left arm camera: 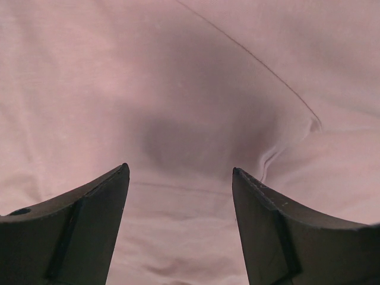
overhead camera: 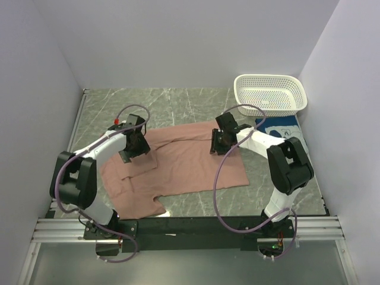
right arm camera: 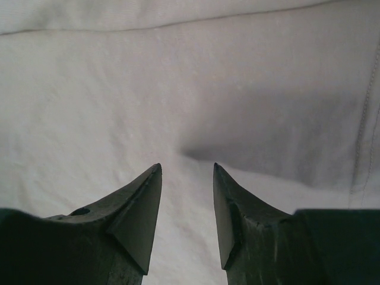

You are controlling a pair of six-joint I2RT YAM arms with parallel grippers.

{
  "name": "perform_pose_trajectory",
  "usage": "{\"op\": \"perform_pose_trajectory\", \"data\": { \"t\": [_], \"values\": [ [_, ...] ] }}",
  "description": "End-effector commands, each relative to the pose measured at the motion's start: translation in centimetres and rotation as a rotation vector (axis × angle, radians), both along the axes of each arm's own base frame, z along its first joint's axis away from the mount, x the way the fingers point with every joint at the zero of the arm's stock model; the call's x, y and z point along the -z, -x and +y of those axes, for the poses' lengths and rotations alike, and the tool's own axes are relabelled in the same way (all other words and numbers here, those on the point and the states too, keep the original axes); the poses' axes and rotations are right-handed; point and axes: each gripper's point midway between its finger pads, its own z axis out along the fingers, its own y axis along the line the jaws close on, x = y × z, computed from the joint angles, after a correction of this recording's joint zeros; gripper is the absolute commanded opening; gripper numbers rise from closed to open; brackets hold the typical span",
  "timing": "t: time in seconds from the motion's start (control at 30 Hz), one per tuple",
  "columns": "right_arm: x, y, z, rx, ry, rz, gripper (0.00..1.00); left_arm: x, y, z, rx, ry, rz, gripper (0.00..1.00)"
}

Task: Fold and stack the t-shirts
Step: Fold the tshirt

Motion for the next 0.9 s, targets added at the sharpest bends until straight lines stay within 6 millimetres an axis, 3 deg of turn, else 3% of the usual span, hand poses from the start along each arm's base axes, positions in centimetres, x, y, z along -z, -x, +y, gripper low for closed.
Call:
{"op": "perform_pose_trajectory", "data": {
  "t": [0.0,0.27,0.47,0.5,0.7,0.83,0.87],
  "values": [
    [0.2,-0.9,0.4,-0.006,-0.013,-0.009,0.47,0.4,-1.8,-1.4,-0.006,0.032,-0.026,0.76],
    [1.8,-3.6,-0.7,0.032,0.082,0.003,0.5,3.8,-3.8,-2.2,-0.01,0.004,0.033,0.75],
    [2.2,-6.8,-1.9,0.076,0.091,0.013,0.5,4.9,-7.9,-2.9,0.001,-0.031,0.048,0.74],
    [1.9,-7.8,-1.9,0.082,0.089,0.004,0.5,4.8,-9.2,-3.2,0.003,-0.033,0.039,0.74],
    [1.2,-10.7,-2.5,0.084,0.099,-0.011,0.5,3.7,-12.6,-2.9,-0.009,-0.044,0.021,0.75],
    [0.0,-10.6,-2.6,0.08,0.086,-0.039,0.5,2.0,-12.6,-2.6,-0.014,-0.031,-0.005,0.79],
    [-1.5,-10.6,-2.5,0.082,0.066,-0.07,0.5,2.1,-11.8,-2.7,-0.014,-0.018,0.008,0.8]
  ]
}}
